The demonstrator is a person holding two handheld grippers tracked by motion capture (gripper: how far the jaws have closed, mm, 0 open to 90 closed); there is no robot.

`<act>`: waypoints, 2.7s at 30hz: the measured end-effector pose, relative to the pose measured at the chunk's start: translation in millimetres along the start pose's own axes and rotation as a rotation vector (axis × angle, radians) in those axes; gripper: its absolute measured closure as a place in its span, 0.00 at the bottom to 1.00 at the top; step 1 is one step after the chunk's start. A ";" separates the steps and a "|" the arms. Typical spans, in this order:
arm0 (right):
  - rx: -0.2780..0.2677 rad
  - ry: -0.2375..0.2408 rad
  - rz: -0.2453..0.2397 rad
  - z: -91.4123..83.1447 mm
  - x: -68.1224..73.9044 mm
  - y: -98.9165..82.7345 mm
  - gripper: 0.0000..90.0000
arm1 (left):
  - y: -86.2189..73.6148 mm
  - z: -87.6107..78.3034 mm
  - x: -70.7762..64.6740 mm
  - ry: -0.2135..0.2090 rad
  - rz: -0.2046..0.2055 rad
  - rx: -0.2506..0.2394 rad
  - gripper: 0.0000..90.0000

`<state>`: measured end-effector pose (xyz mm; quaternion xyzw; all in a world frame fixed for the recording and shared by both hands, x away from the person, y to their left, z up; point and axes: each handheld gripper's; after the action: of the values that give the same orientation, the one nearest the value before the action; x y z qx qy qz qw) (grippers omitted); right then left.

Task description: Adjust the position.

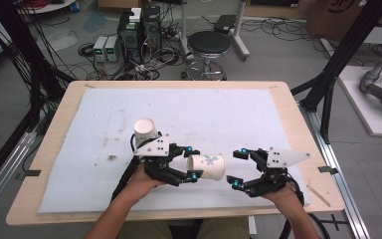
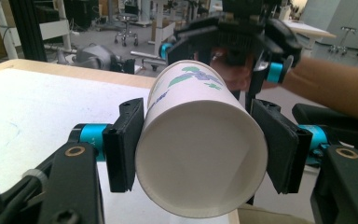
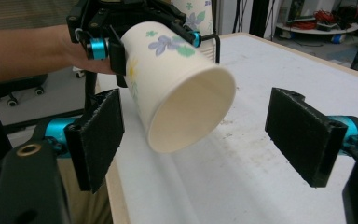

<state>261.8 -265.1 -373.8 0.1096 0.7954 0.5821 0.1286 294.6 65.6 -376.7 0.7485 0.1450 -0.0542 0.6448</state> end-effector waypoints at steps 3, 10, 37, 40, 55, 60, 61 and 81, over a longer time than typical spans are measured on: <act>0.003 0.009 0.024 1.6 0.0 -7.7 0.22 | 0.0 -0.2 -0.5 -0.005 0.003 -0.009 0.41; -0.017 0.033 0.023 1.5 -0.7 -8.0 0.22 | 0.3 -0.6 -2.6 -0.036 0.017 -0.028 0.41; -0.081 0.178 0.018 17.2 1.2 -6.3 0.29 | 1.5 4.8 -5.8 -0.153 0.034 -0.072 0.41; -0.092 0.178 0.002 16.0 1.0 -6.3 0.32 | 1.2 5.3 -5.8 -0.156 0.030 -0.080 0.42; -0.062 0.178 0.036 8.7 -1.7 -5.2 0.40 | -1.8 10.1 -7.9 -0.040 -0.036 -0.005 0.13; -0.013 0.167 0.030 5.9 -4.1 -3.7 0.40 | 3.9 10.2 -11.0 -0.018 -0.020 0.040 0.13; -0.008 0.160 0.018 5.6 -5.6 -2.7 0.40 | 6.0 10.1 -12.0 -0.015 -0.016 0.052 0.13; 0.233 0.132 -0.108 -2.6 -13.7 41.7 0.41 | 31.8 17.6 -15.0 0.057 0.055 0.240 0.13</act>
<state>274.8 -259.4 -332.2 0.0422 0.8690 0.4840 0.0937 291.3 42.1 -345.4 0.8253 0.1352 -0.0323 0.5473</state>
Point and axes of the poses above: each handheld gripper's, and its own axes: z roughly forward along the jaws, y roughly out of its top, x roughly to its left, and after that the axes turned 9 degrees about -z, right-handed
